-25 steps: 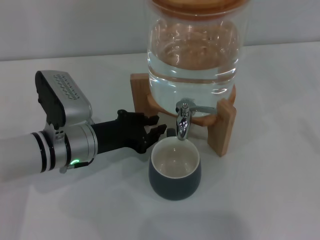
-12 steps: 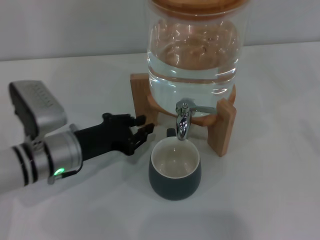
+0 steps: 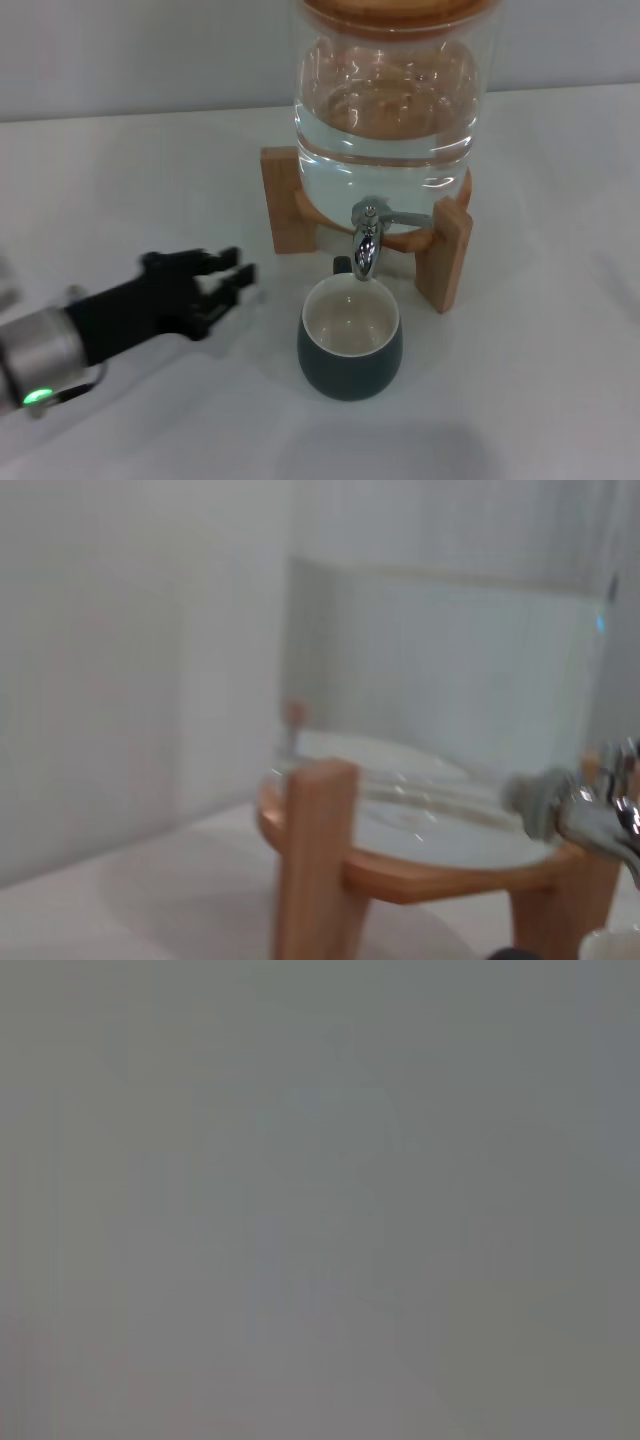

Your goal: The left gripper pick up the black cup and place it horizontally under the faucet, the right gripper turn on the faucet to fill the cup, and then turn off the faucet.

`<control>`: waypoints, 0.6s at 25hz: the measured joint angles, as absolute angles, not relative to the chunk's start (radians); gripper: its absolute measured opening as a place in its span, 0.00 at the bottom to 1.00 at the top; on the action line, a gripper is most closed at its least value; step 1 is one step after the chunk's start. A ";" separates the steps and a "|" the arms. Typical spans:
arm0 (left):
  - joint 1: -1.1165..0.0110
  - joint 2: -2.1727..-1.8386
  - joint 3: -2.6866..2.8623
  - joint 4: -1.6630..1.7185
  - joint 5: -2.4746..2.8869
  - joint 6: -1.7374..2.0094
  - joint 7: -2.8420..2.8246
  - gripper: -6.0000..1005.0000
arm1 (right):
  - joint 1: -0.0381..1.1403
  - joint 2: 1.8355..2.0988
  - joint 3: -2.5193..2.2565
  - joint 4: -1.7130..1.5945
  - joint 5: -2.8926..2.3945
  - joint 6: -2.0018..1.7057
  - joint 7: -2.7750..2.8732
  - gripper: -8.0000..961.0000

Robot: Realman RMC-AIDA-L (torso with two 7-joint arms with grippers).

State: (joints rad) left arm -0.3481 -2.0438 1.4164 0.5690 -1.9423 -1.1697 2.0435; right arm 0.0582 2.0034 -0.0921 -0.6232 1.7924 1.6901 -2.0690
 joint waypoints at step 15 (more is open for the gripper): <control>-0.200 -2.014 1.049 0.559 -1.939 -1.284 2.055 0.37 | 0.023 2.008 -0.338 -1.119 1.621 1.879 -1.606 0.86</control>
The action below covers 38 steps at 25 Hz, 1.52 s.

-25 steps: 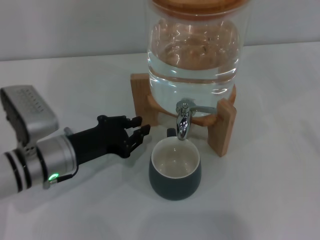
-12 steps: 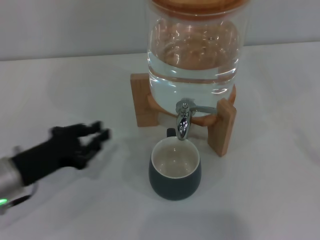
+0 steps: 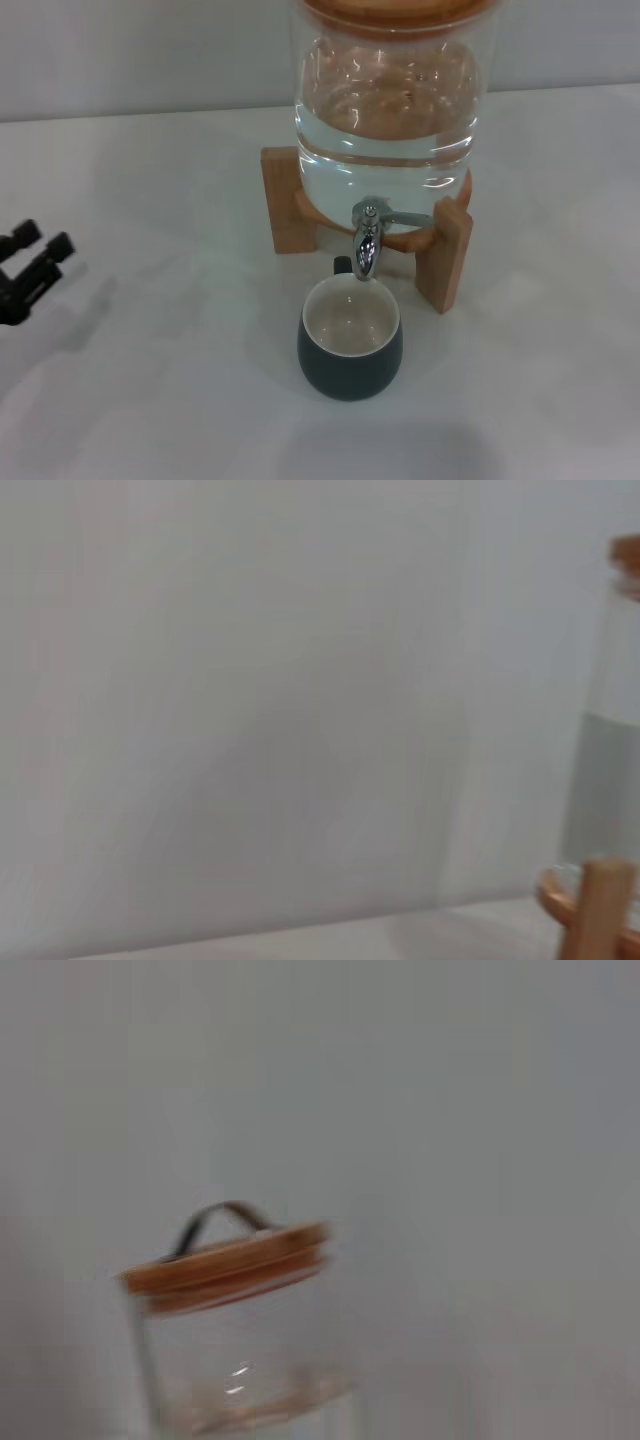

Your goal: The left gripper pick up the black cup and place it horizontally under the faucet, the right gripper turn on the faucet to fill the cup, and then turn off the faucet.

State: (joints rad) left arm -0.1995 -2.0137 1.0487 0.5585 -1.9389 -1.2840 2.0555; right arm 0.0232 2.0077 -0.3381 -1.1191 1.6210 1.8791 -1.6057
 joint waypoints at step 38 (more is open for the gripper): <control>-0.186 -2.062 0.747 0.532 -1.935 -1.282 2.051 0.86 | 0.088 2.009 -1.193 -1.429 1.590 1.518 -1.396 0.86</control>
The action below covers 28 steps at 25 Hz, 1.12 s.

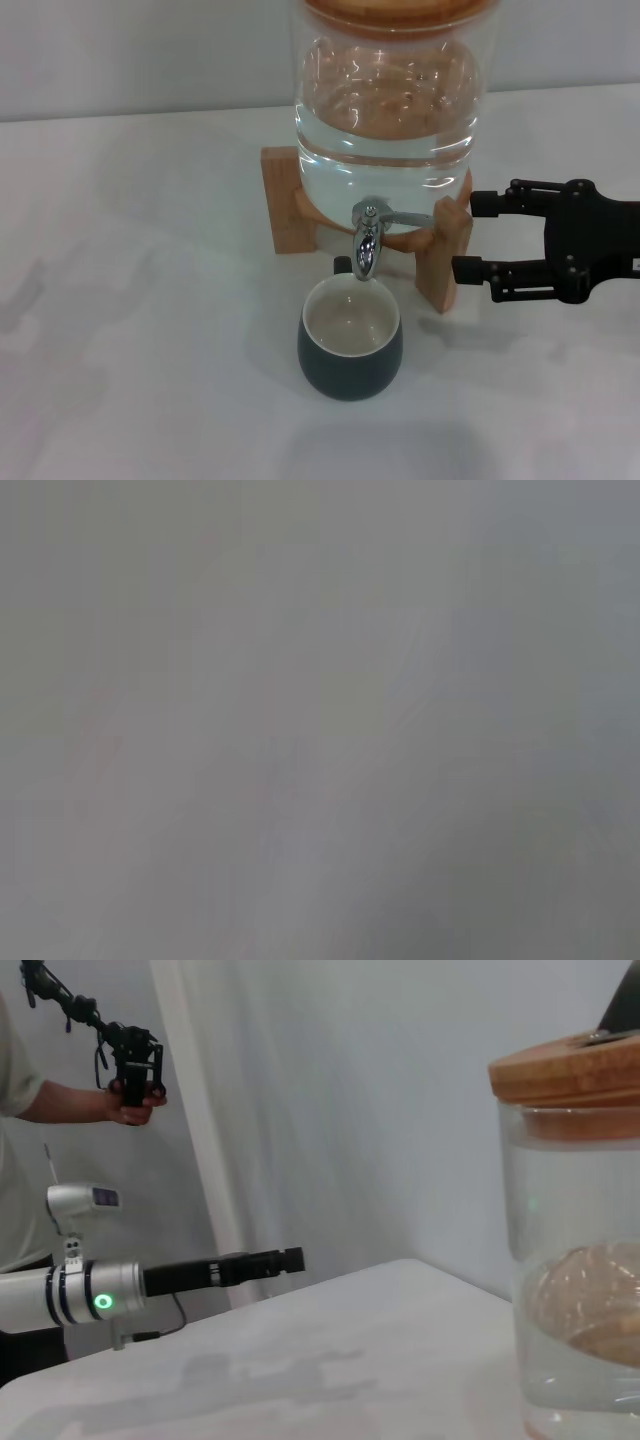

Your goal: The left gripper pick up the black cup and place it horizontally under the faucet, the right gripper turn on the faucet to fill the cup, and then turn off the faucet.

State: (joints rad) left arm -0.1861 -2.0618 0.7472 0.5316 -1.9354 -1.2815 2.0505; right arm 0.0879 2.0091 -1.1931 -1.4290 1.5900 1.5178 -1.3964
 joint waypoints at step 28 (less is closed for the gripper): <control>-0.187 -2.063 0.713 0.529 -1.931 -1.267 2.054 0.86 | 0.166 2.008 -1.337 -1.419 1.543 1.395 -1.352 0.86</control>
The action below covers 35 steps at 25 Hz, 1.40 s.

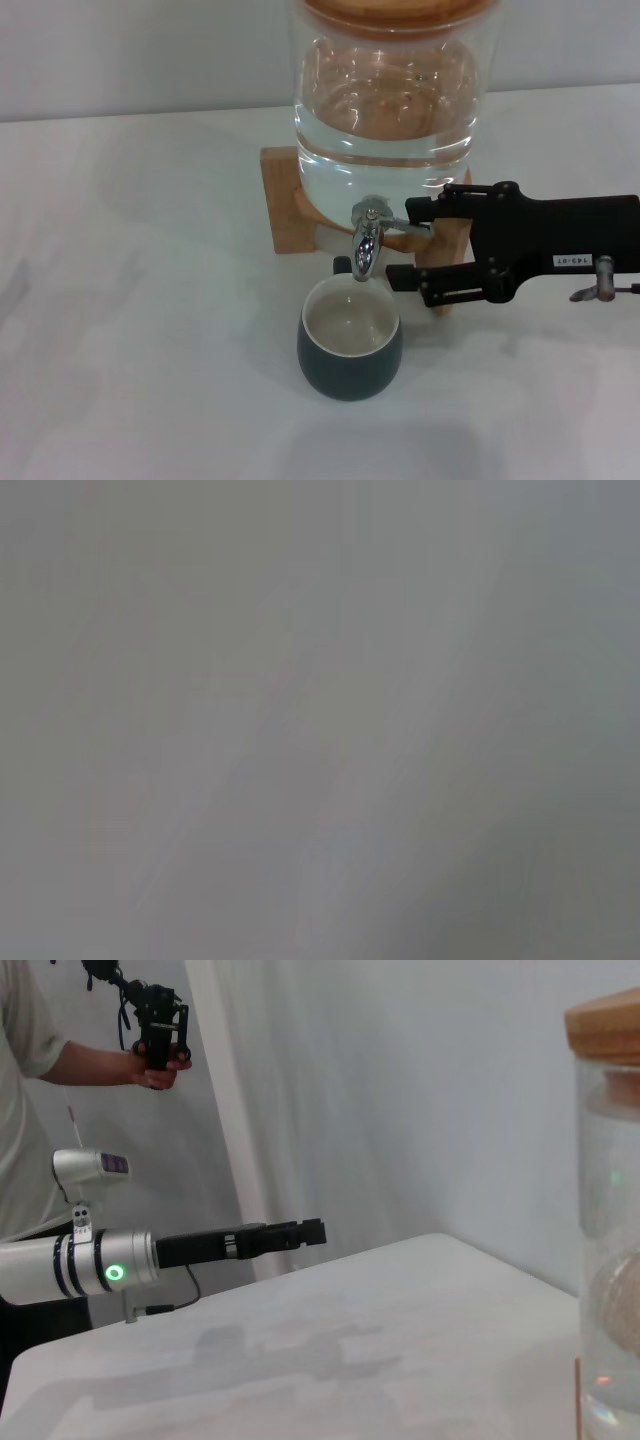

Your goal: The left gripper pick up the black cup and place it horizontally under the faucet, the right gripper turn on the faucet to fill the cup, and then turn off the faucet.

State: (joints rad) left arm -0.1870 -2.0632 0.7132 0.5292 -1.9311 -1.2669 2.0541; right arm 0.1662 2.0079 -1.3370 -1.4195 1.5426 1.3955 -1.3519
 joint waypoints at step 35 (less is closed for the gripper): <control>-0.198 -2.063 0.719 0.528 -1.929 -1.247 2.066 0.86 | 0.164 2.006 -1.350 -1.432 1.532 1.430 -1.325 0.86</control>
